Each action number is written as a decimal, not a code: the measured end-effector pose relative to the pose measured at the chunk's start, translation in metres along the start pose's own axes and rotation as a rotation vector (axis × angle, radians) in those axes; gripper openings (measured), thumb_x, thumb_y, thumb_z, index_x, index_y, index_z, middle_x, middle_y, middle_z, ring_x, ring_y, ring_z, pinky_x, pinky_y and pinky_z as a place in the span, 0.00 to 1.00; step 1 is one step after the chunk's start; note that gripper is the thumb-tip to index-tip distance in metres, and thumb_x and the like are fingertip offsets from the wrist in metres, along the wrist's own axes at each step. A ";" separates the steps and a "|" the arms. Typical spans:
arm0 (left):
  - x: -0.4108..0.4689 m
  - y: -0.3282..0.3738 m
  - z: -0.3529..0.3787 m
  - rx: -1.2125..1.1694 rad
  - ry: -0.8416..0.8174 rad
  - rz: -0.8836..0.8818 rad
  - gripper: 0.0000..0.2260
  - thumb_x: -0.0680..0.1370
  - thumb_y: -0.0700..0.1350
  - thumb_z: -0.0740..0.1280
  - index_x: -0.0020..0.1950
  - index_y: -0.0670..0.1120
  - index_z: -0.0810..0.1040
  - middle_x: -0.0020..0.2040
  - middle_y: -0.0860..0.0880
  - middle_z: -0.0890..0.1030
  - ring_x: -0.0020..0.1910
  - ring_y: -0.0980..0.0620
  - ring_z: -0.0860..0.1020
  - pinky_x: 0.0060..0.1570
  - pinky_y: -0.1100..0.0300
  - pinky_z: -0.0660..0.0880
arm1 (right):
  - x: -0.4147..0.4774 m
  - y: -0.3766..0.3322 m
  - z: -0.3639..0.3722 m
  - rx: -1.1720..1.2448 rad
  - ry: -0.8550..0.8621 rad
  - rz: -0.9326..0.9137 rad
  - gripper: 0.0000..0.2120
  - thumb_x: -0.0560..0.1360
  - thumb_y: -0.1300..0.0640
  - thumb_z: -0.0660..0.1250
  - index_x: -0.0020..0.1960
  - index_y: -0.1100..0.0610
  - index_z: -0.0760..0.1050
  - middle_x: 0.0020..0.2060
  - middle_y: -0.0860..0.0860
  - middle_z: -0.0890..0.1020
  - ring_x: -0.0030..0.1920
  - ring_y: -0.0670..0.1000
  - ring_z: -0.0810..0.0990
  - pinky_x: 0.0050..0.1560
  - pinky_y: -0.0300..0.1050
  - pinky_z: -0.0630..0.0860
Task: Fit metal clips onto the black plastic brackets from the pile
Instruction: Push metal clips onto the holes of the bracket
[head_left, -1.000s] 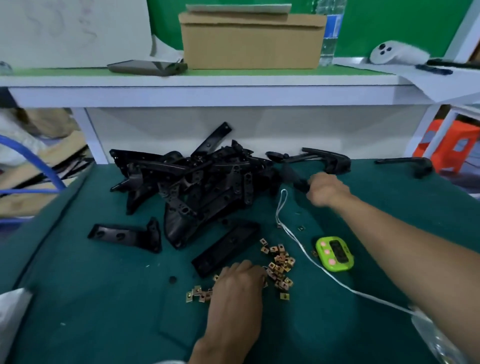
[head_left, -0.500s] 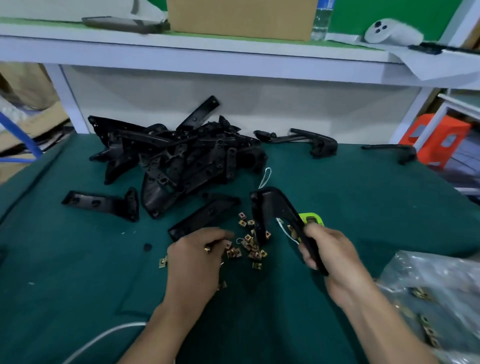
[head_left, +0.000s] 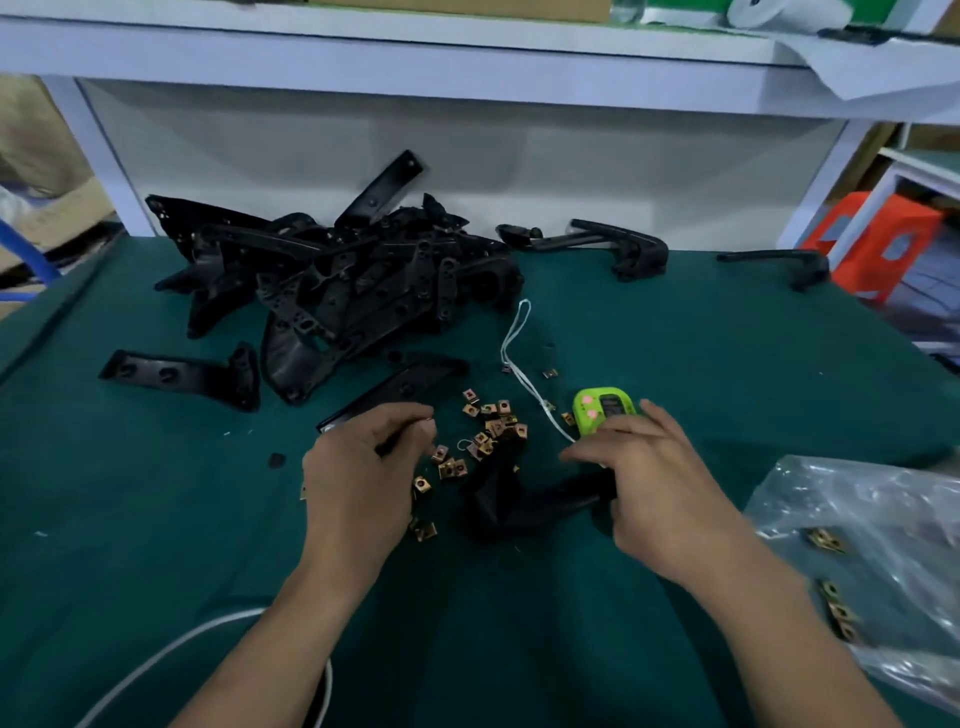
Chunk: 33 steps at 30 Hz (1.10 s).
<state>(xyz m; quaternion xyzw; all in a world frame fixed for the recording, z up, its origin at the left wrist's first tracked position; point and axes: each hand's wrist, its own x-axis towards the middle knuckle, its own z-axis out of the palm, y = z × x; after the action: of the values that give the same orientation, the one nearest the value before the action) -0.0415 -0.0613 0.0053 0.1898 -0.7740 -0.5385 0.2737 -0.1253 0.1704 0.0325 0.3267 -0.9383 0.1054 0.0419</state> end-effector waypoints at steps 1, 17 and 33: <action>0.000 0.001 0.000 0.003 -0.024 -0.006 0.08 0.77 0.45 0.73 0.45 0.59 0.85 0.37 0.60 0.85 0.40 0.64 0.83 0.41 0.77 0.72 | -0.003 -0.001 -0.002 -0.016 -0.042 0.013 0.38 0.60 0.71 0.69 0.64 0.43 0.79 0.56 0.43 0.82 0.66 0.46 0.71 0.76 0.38 0.41; 0.003 0.000 0.008 -0.082 -0.189 -0.064 0.14 0.75 0.38 0.75 0.44 0.60 0.86 0.39 0.57 0.87 0.39 0.59 0.85 0.41 0.73 0.76 | -0.002 -0.070 0.036 0.199 0.109 0.162 0.22 0.65 0.30 0.66 0.48 0.45 0.67 0.42 0.39 0.72 0.47 0.44 0.69 0.57 0.42 0.64; -0.003 0.015 0.006 -0.501 -0.381 -0.246 0.09 0.76 0.35 0.71 0.47 0.47 0.88 0.44 0.41 0.87 0.41 0.47 0.86 0.42 0.62 0.82 | 0.002 -0.051 0.037 0.162 0.183 0.108 0.19 0.61 0.53 0.73 0.36 0.40 0.62 0.33 0.39 0.67 0.41 0.43 0.63 0.55 0.40 0.57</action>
<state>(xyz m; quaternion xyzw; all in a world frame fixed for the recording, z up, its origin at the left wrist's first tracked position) -0.0427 -0.0504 0.0169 0.1047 -0.6260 -0.7669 0.0950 -0.0958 0.1216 0.0058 0.2669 -0.9353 0.2121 0.0951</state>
